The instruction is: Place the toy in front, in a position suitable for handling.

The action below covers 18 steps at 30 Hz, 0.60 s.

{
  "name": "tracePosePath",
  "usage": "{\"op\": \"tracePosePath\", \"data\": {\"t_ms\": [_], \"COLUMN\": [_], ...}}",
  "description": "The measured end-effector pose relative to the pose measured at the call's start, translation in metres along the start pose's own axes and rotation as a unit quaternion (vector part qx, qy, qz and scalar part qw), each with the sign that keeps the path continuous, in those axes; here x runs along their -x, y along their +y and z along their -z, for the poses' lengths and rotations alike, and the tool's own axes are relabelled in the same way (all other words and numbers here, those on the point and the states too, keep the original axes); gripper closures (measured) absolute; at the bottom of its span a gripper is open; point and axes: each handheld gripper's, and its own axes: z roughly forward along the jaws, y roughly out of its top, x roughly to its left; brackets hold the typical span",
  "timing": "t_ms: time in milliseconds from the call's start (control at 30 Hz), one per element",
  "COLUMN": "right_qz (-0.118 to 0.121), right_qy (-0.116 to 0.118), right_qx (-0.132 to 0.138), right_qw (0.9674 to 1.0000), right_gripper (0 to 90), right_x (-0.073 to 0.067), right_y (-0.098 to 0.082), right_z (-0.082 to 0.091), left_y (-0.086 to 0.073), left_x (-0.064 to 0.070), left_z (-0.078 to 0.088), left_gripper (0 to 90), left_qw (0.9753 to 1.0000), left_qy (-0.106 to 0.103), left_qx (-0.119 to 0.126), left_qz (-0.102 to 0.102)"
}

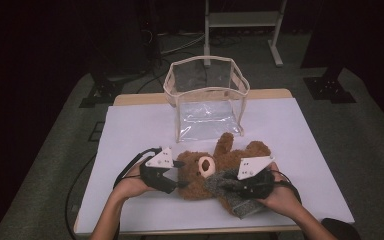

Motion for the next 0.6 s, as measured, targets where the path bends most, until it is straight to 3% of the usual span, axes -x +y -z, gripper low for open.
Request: {"op": "tracePosePath", "data": {"t_ms": [300, 467, 600], "right_qz": [-0.013, -0.006, 0.005], "right_qy": [0.002, 0.013, 0.021], "right_qx": [0.007, 0.028, 0.035], "right_qw": [0.9999, 0.9995, 0.9992], "right_gripper": [74.4, 74.3, 74.3], "right_x": [0.000, -0.004, -0.009], "right_y": [-0.002, 0.008, 0.016], "right_z": [0.009, 0.012, 0.005], "left_y": [0.004, 0.009, 0.011], "left_x": [0.003, 0.003, 0.003], "left_z": [-0.019, -0.027, -0.030], "left_gripper": [40.5, 40.5, 40.4], "left_qw": [0.9998, 0.9996, 0.9996], "left_qy": [-0.021, -0.028, -0.027], "left_qx": [-0.002, 0.001, 0.000], "left_qz": [-0.005, -0.007, -0.009]}}
